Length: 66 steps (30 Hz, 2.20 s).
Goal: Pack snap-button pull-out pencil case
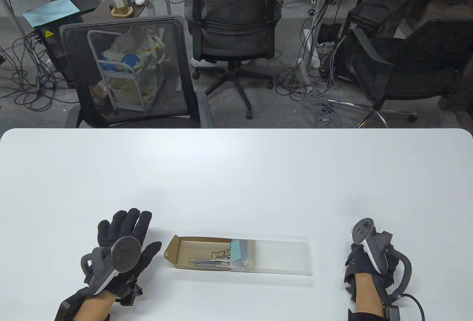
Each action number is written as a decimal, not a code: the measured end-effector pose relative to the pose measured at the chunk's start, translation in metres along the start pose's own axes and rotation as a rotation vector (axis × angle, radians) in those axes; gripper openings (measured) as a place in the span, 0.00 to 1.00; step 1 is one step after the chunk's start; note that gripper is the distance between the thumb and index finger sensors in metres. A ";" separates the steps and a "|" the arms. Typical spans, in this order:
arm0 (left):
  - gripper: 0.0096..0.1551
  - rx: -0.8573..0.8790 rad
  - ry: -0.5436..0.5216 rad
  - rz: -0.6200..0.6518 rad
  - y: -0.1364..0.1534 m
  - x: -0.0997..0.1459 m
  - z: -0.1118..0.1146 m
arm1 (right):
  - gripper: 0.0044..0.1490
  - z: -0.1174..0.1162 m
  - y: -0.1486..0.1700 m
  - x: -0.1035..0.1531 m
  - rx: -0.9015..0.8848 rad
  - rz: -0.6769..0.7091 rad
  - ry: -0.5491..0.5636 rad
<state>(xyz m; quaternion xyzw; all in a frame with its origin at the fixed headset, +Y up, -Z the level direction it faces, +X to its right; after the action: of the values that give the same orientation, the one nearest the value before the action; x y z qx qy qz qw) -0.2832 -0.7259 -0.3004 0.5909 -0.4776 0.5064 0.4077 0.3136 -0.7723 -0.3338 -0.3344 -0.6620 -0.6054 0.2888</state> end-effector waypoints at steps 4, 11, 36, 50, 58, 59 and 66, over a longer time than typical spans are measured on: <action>0.52 0.003 0.000 0.000 0.000 0.000 0.000 | 0.36 0.000 -0.001 0.000 0.024 0.006 0.028; 0.52 0.011 0.000 -0.005 0.002 -0.001 -0.001 | 0.35 0.009 -0.016 0.013 0.010 0.109 0.132; 0.52 -0.014 -0.012 0.016 0.000 0.000 -0.002 | 0.35 0.045 -0.230 0.264 -0.019 1.047 0.371; 0.42 -0.087 -0.137 0.366 -0.085 0.040 -0.007 | 0.35 0.043 -0.229 0.264 -0.021 1.071 0.344; 0.31 -0.195 -0.162 0.409 -0.111 0.046 0.012 | 0.34 0.041 -0.229 0.266 -0.005 1.084 0.337; 0.29 -0.193 -0.178 0.411 -0.112 0.047 0.012 | 0.34 0.040 -0.229 0.267 -0.003 1.087 0.340; 0.22 -0.206 -0.215 0.441 -0.118 0.051 0.016 | 0.35 0.039 -0.230 0.267 0.008 1.082 0.339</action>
<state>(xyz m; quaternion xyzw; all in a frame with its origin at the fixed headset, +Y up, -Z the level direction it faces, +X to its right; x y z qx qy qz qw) -0.1630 -0.7244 -0.2528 0.4784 -0.6844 0.4662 0.2924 -0.0303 -0.7183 -0.2671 -0.5231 -0.3430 -0.4138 0.6615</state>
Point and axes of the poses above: the tracker on the back of each hand, its own y axis roughly to the little-finger side, its own x axis roughly from the fingertips to the wrist, z = x × y, the point moved 2 cm from there along -x, roughly from the wrist to the fingertips, and after that the axes turned 1 degree about x, right-handed, at the moved point
